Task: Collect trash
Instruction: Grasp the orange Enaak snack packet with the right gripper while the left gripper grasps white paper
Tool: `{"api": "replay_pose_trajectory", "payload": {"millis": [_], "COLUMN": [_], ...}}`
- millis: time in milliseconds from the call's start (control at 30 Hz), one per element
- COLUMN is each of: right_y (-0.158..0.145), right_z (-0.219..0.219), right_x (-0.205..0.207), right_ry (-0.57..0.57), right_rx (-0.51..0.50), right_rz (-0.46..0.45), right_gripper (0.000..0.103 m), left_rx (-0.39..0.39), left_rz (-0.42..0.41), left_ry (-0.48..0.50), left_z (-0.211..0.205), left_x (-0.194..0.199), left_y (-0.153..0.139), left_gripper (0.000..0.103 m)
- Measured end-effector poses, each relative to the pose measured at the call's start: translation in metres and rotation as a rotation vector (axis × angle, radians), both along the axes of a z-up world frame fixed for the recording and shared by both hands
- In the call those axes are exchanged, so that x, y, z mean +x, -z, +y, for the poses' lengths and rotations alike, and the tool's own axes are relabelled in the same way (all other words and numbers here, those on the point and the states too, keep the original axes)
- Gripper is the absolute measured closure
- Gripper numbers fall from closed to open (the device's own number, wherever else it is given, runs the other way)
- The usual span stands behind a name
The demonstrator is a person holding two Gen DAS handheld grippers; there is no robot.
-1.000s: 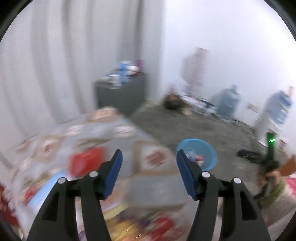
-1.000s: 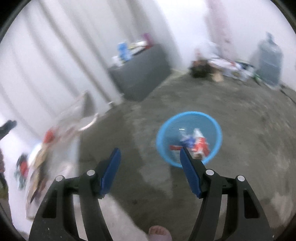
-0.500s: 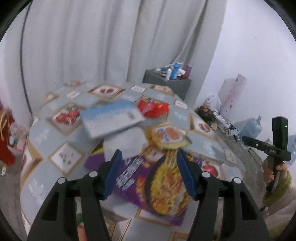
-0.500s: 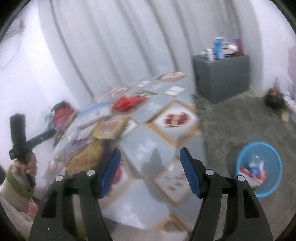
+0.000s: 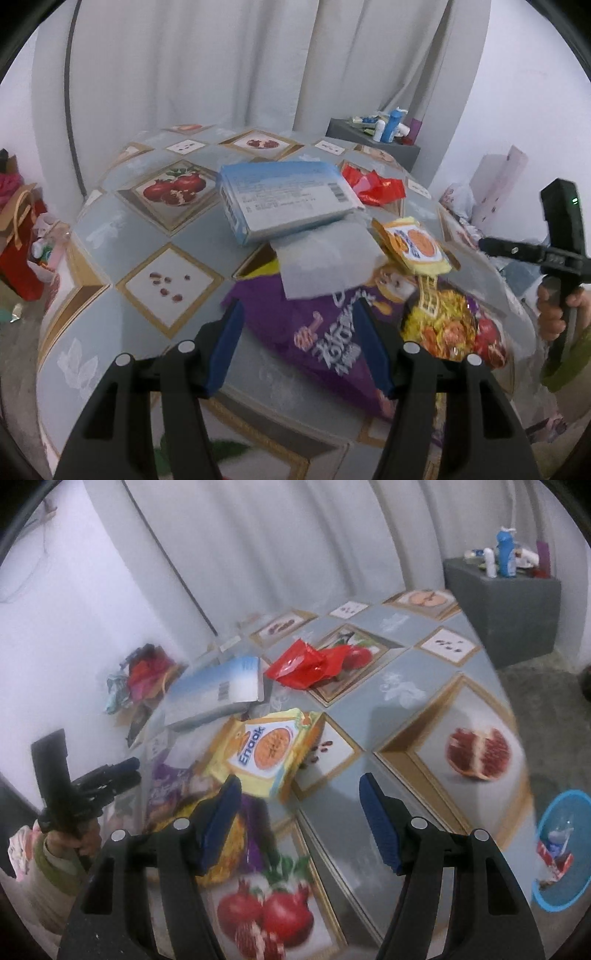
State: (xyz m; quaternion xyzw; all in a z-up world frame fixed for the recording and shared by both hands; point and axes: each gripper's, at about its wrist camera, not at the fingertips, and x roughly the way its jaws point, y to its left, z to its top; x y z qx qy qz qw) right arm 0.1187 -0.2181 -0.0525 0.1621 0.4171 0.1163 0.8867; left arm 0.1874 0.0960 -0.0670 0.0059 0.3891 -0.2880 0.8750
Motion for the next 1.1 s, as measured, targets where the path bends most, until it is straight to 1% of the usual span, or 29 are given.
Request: {"api": "replay_pose_trajectory", "payload": {"millis": [200,333,400,433,500,567,600,700,733,767,833,867,1033,1100], "right_y": [0.011,0.018,0.021,0.023,0.025,0.027,0.027,0.028,0.028,0.028,0.029,0.029,0.031,0.031], "right_z": [0.013,0.016,0.018,0.019,0.020,0.023,0.024,0.029,0.031,0.034,0.037,0.037,0.036,0.034], "right_x": [0.024,0.037,0.042,0.044,0.047,0.049,0.050,0.052,0.052,0.052,0.052,0.052,0.050,0.048], "right_ry": [-0.017,-0.022,-0.027,-0.031,-0.038,-0.045,-0.049,-0.063,-0.066,-0.070,-0.074,-0.073,-0.063,-0.059], "right_rx": [-0.003,0.020,0.030,0.031,0.030,0.024,0.021,0.007,-0.007,-0.026,-0.056,-0.064,-0.094,-0.104], "right_rz": [0.044,0.064,0.076,0.084,0.095,0.094,0.094,0.094,0.091,0.088,0.084,0.082,0.078,0.077], "right_gripper": [0.041,0.044,0.045,0.047,0.049,0.051,0.052,0.061,0.063,0.064,0.070,0.071,0.085,0.089], "left_rx": [-0.047,-0.034,-0.016,-0.003,0.029,0.059,0.067,0.070,0.071,0.067,0.046,0.044,0.054,0.054], "left_rz": [-0.001,-0.017,-0.017,-0.014,-0.010,-0.004,0.002,0.025,0.037,0.047,0.062,0.064,0.065,0.059], "left_ry": [0.062,0.094,0.112,0.119,0.124,0.125,0.122,0.101,0.089,0.081,0.071,0.068,0.065,0.067], "left_z": [-0.011,-0.026,-0.034,-0.037,-0.044,-0.048,-0.048,-0.047,-0.045,-0.043,-0.039,-0.038,-0.040,-0.040], "left_x": [0.020,0.029,0.032,0.033,0.036,0.037,0.039,0.044,0.047,0.049,0.052,0.052,0.053,0.052], "left_y": [-0.006,-0.004,0.000,0.003,0.007,0.012,0.014,0.019,0.021,0.022,0.023,0.023,0.024,0.023], "left_gripper": [0.044,0.044,0.046,0.050,0.054,0.062,0.065,0.075,0.081,0.083,0.085,0.088,0.097,0.100]}}
